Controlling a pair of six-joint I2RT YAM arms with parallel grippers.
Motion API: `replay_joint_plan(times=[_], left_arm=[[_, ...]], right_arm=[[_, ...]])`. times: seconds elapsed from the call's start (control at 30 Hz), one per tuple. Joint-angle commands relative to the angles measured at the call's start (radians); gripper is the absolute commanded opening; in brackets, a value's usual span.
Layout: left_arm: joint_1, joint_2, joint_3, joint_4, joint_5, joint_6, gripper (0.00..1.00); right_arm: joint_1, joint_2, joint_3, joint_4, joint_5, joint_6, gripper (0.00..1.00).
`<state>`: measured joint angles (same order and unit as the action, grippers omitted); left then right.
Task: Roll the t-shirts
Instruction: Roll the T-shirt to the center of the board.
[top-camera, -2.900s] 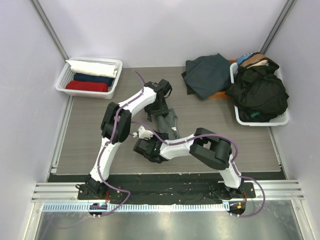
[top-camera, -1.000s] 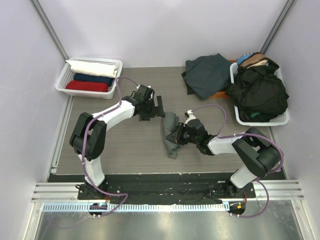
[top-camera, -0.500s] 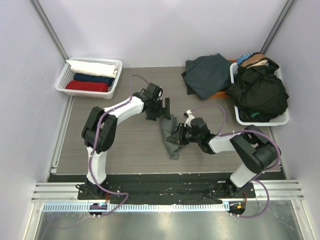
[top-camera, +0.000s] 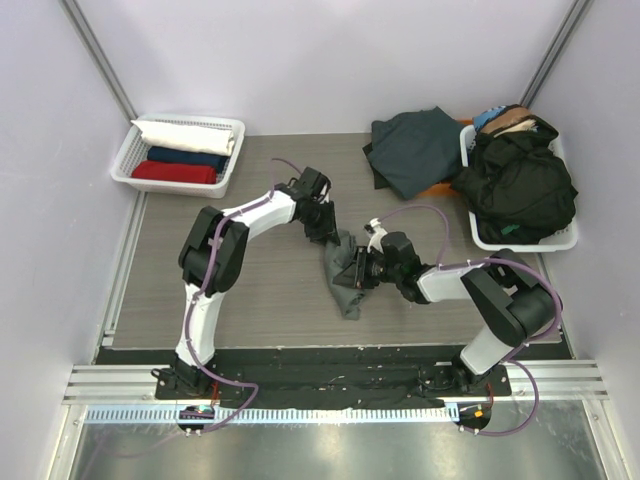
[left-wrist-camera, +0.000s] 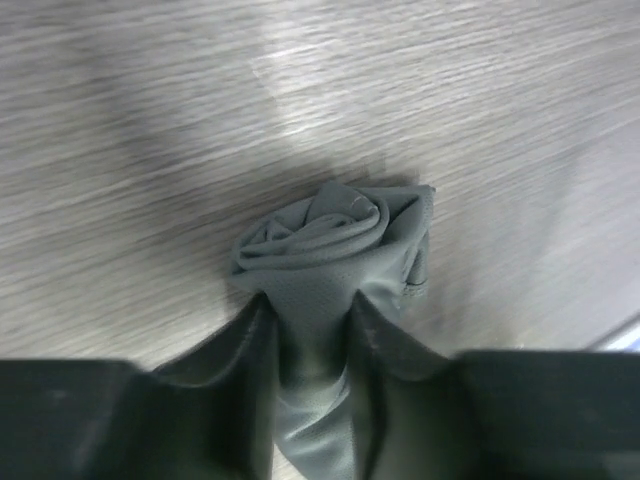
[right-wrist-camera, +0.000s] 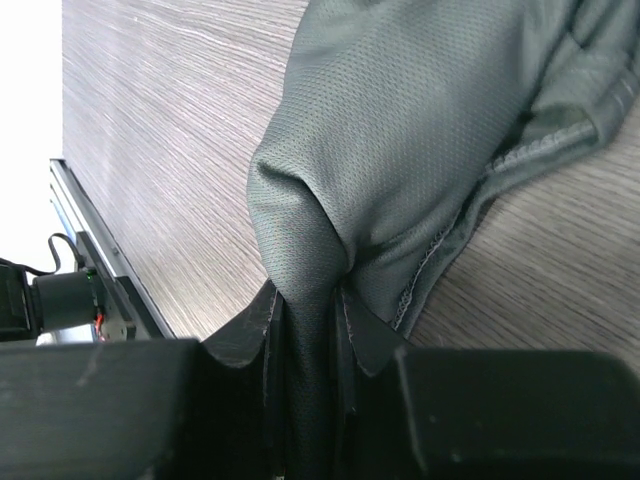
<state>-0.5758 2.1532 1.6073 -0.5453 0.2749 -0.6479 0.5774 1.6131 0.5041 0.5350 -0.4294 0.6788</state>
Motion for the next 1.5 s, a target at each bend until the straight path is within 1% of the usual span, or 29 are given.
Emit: replay_joint_plan(times=[0.0,0.03,0.1,0.13,0.17,0.2,0.23,0.27,0.3,0.4,0.47,0.53,0.6,0.67,0.7,0.8,0.87,0.9,1.0,1.03,1.07,1.1,1.2,1.23,1.3,1.33,1.47], left_arm=[[-0.004,-0.001,-0.055,0.109,0.073,-0.105,0.01],[-0.004,-0.012,-0.082,0.125,0.026,-0.119,0.00],[-0.002,-0.064,-0.124,0.152,-0.021,-0.147,0.00],[0.001,-0.087,-0.157,0.192,-0.051,-0.157,0.00],[0.002,-0.110,-0.218,0.214,-0.103,-0.188,0.00],[0.004,-0.171,-0.256,0.234,-0.138,-0.205,0.00],[0.005,-0.200,-0.292,0.278,-0.169,-0.223,0.00],[0.004,-0.231,-0.326,0.301,-0.225,-0.240,0.00],[0.004,-0.278,-0.396,0.321,-0.247,-0.280,0.00],[0.004,-0.334,-0.513,0.402,-0.328,-0.361,0.00],[0.002,-0.368,-0.559,0.435,-0.365,-0.397,0.00],[-0.002,-0.398,-0.619,0.478,-0.410,-0.436,0.00],[-0.012,-0.418,-0.647,0.487,-0.471,-0.456,0.00],[-0.015,-0.449,-0.682,0.493,-0.502,-0.487,0.00],[-0.013,-0.457,-0.695,0.504,-0.514,-0.496,0.00],[-0.015,-0.481,-0.718,0.499,-0.554,-0.519,0.00],[-0.016,-0.487,-0.725,0.496,-0.574,-0.529,0.00],[-0.016,-0.486,-0.727,0.489,-0.580,-0.532,0.00],[-0.016,-0.481,-0.733,0.492,-0.580,-0.545,0.00],[-0.019,-0.480,-0.733,0.492,-0.583,-0.549,0.00],[-0.024,-0.480,-0.742,0.495,-0.592,-0.562,0.00],[-0.024,-0.481,-0.745,0.493,-0.597,-0.564,0.00],[-0.024,-0.496,-0.762,0.496,-0.612,-0.572,0.00],[-0.024,-0.501,-0.768,0.501,-0.620,-0.573,0.00],[-0.024,-0.516,-0.779,0.501,-0.629,-0.575,0.00],[-0.024,-0.520,-0.784,0.499,-0.634,-0.576,0.00],[-0.024,-0.553,-0.817,0.492,-0.669,-0.599,0.00]], right_arm=[[-0.011,0.013,0.031,-0.188,0.027,-0.088,0.01],[-0.014,0.010,0.040,-0.225,0.040,-0.106,0.02],[-0.017,-0.005,0.063,-0.288,0.063,-0.133,0.02],[-0.022,-0.013,0.088,-0.355,0.092,-0.162,0.04],[-0.025,-0.028,0.100,-0.386,0.106,-0.171,0.07],[-0.030,-0.038,0.111,-0.438,0.115,-0.174,0.12],[-0.036,-0.045,0.132,-0.458,0.122,-0.177,0.24],[-0.036,-0.050,0.142,-0.475,0.123,-0.183,0.26],[-0.036,-0.061,0.151,-0.490,0.112,-0.186,0.28],[-0.036,-0.071,0.171,-0.517,0.084,-0.171,0.34],[-0.030,-0.094,0.175,-0.529,0.092,-0.170,0.39],[-0.028,-0.123,0.172,-0.572,0.096,-0.176,0.41],[-0.025,-0.142,0.166,-0.587,0.086,-0.177,0.46],[-0.017,-0.173,0.156,-0.601,0.090,-0.177,0.49],[-0.008,-0.185,0.149,-0.609,0.098,-0.180,0.52],[-0.007,-0.245,0.105,-0.618,0.119,-0.185,0.56],[-0.005,-0.278,0.094,-0.632,0.130,-0.188,0.56],[-0.005,-0.285,0.084,-0.636,0.129,-0.186,0.52],[-0.004,-0.289,0.073,-0.623,0.110,-0.177,0.49],[-0.004,-0.288,0.070,-0.616,0.104,-0.171,0.42],[-0.002,-0.271,0.064,-0.594,0.089,-0.150,0.30],[-0.005,-0.266,0.059,-0.581,0.077,-0.122,0.21],[-0.008,-0.237,0.041,-0.540,0.026,-0.053,0.10],[-0.010,-0.226,0.033,-0.485,0.005,-0.032,0.07],[-0.020,-0.196,0.002,-0.443,-0.026,0.011,0.03],[-0.033,-0.187,-0.010,-0.384,-0.070,0.051,0.01],[-0.070,-0.144,-0.087,-0.274,-0.120,0.149,0.01]])
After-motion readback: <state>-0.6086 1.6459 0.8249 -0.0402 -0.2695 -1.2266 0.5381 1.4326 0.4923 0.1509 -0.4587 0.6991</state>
